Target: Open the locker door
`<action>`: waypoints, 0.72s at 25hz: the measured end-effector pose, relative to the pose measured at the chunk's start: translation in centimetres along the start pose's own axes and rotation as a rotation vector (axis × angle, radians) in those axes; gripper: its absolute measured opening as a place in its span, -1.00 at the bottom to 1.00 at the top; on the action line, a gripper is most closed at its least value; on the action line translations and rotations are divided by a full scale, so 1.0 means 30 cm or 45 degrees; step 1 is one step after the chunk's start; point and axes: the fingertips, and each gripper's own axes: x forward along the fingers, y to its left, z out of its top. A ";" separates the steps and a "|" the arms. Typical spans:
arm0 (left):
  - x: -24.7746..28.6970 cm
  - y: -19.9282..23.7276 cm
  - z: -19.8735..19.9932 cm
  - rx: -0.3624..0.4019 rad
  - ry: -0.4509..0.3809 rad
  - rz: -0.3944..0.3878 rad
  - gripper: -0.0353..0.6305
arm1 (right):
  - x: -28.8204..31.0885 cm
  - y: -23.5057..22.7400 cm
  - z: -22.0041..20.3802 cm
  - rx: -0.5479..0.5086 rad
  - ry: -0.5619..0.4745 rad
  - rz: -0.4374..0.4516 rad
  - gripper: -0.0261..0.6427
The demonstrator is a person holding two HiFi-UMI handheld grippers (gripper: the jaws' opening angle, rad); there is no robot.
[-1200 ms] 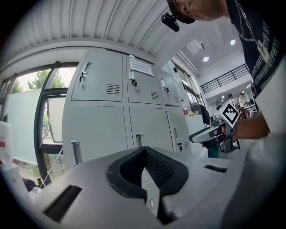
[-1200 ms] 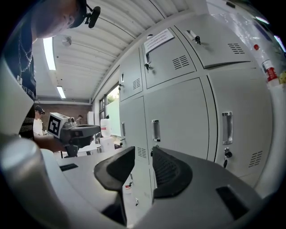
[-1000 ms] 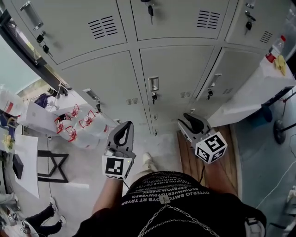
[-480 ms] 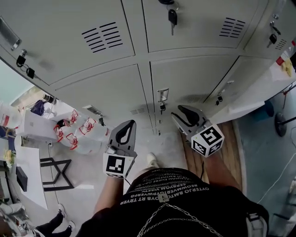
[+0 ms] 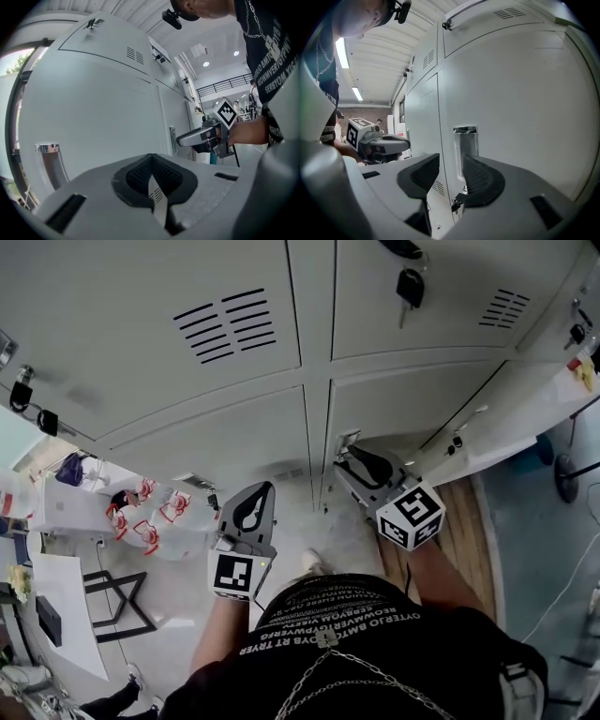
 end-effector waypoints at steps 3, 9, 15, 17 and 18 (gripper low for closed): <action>0.002 0.021 -0.001 0.002 -0.008 -0.015 -0.90 | 0.025 -0.009 0.002 0.007 0.004 -0.025 -0.47; -0.010 0.058 0.002 0.004 -0.019 -0.018 -0.90 | 0.063 -0.005 0.018 0.014 0.001 -0.039 -0.47; -0.040 0.066 -0.002 -0.017 -0.025 -0.007 -0.90 | 0.069 0.006 0.022 0.012 0.016 -0.036 -0.46; -0.047 0.068 -0.002 -0.024 -0.026 0.002 -0.90 | 0.063 0.010 0.022 0.013 0.018 -0.035 -0.46; -0.049 0.067 -0.003 -0.022 -0.026 0.003 -0.90 | 0.058 0.013 0.021 0.015 0.018 -0.038 -0.46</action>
